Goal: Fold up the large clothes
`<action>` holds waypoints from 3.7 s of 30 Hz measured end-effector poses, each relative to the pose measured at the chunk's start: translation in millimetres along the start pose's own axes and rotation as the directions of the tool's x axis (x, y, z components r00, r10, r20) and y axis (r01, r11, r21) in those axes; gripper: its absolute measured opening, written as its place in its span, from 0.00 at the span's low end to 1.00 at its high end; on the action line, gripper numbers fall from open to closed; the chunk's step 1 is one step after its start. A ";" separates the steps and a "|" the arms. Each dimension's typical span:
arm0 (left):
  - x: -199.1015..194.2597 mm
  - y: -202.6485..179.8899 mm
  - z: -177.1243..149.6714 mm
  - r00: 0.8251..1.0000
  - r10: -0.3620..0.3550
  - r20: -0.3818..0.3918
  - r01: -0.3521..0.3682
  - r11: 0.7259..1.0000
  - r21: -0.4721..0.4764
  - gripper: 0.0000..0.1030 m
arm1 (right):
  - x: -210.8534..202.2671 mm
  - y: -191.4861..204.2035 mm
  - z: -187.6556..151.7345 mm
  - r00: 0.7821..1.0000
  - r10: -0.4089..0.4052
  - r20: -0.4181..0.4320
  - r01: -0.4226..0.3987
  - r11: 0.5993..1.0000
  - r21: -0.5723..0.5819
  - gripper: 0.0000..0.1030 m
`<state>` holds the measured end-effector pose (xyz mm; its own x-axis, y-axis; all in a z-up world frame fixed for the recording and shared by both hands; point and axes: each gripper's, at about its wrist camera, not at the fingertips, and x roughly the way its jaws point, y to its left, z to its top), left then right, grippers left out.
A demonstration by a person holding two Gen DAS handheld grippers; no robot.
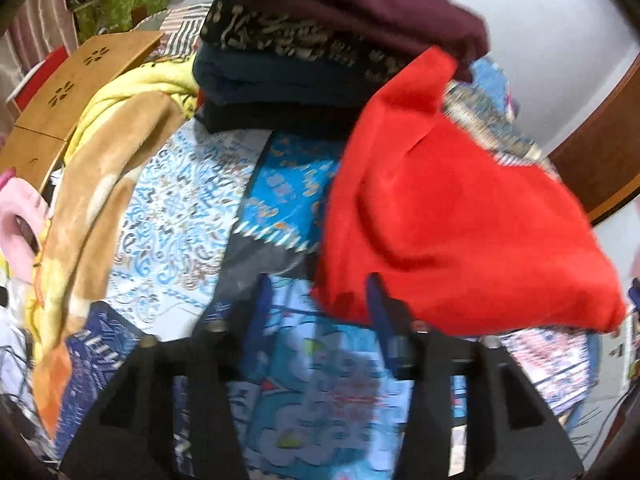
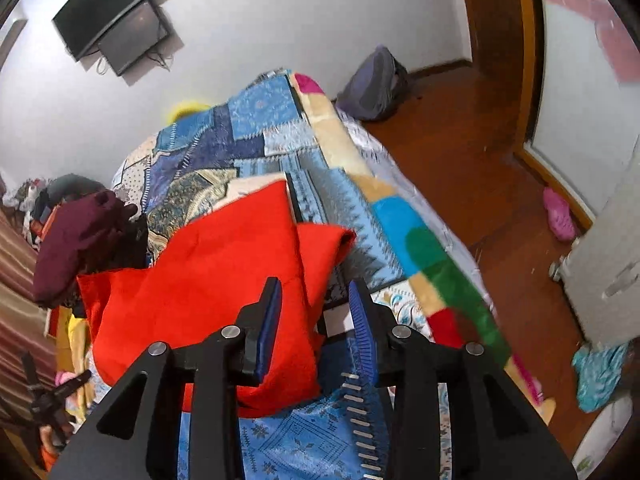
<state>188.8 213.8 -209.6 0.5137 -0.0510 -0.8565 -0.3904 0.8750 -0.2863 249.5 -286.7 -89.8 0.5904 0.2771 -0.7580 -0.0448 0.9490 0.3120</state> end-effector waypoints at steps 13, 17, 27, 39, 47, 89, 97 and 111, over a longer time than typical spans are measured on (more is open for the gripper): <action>-26.5 -47.6 -0.1 0.992 -0.111 0.063 0.112 0.994 -0.007 0.68 | 2.1 106.5 -14.3 0.993 0.119 0.015 -0.109 0.946 -0.305 0.48; -11.8 -46.2 -1.3 0.986 -0.165 0.013 0.165 0.984 -0.070 0.69 | 21.4 139.4 -27.5 0.992 0.124 -0.022 -0.122 0.903 -0.411 0.48; 41.4 -22.5 -4.2 0.906 -0.407 -0.119 0.348 0.873 -0.341 0.69 | 76.1 164.0 -57.8 0.984 0.097 -0.150 -0.161 0.842 -0.514 0.64; 91.9 -10.4 -5.2 0.842 -0.527 -0.116 0.397 0.751 -0.528 0.85 | 87.5 158.5 -59.8 0.970 0.125 -0.207 -0.212 0.847 -0.487 0.71; 98.9 -10.1 12.5 0.903 -0.403 -0.148 0.291 0.828 -0.479 0.89 | 89.4 158.5 -60.6 0.968 0.130 -0.213 -0.220 0.847 -0.485 0.71; 23.4 -57.4 65.3 0.948 -0.283 0.142 0.306 0.935 -0.179 0.12 | 75.3 179.5 -43.1 0.969 0.109 -0.222 -0.210 0.837 -0.505 0.71; -62.1 -87.6 70.9 0.887 -0.357 0.293 0.388 0.920 -0.051 0.11 | 87.1 215.2 -60.7 0.954 0.127 -0.270 -0.255 0.819 -0.514 0.73; -80.1 -117.9 70.3 0.915 -0.239 0.325 0.243 0.970 0.027 0.11 | 102.7 254.7 -98.5 0.845 0.236 -0.480 -0.470 0.755 -0.457 0.71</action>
<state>247.4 148.5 -77.1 0.8117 -0.0990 -0.5757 -0.2332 0.8487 -0.4747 219.3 -1.7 -144.5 0.1014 0.5299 -0.8420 -0.6800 0.6547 0.3302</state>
